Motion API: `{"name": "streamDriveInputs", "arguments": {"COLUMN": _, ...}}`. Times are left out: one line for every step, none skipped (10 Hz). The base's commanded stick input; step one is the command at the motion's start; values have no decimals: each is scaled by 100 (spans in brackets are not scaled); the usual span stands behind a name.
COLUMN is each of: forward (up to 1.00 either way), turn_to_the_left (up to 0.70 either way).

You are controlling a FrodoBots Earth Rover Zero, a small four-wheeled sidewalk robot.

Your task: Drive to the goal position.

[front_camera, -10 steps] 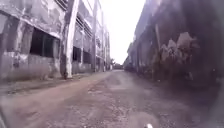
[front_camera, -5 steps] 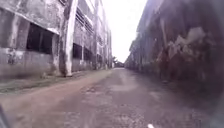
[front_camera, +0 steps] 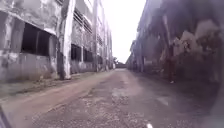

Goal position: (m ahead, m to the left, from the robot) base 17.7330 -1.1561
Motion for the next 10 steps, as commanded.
{"name": "streamDriveInputs", "arguments": {"forward": 70, "turn_to_the_left": 0}}
{"name": "streamDriveInputs", "arguments": {"forward": 70, "turn_to_the_left": 0}}
{"name": "streamDriveInputs", "arguments": {"forward": 70, "turn_to_the_left": 0}}
{"name": "streamDriveInputs", "arguments": {"forward": 70, "turn_to_the_left": 0}}
{"name": "streamDriveInputs", "arguments": {"forward": 70, "turn_to_the_left": 0}}
{"name": "streamDriveInputs", "arguments": {"forward": 70, "turn_to_the_left": 0}}
{"name": "streamDriveInputs", "arguments": {"forward": 70, "turn_to_the_left": 0}}
{"name": "streamDriveInputs", "arguments": {"forward": 70, "turn_to_the_left": 0}}
{"name": "streamDriveInputs", "arguments": {"forward": 70, "turn_to_the_left": 0}}
{"name": "streamDriveInputs", "arguments": {"forward": 70, "turn_to_the_left": 0}}
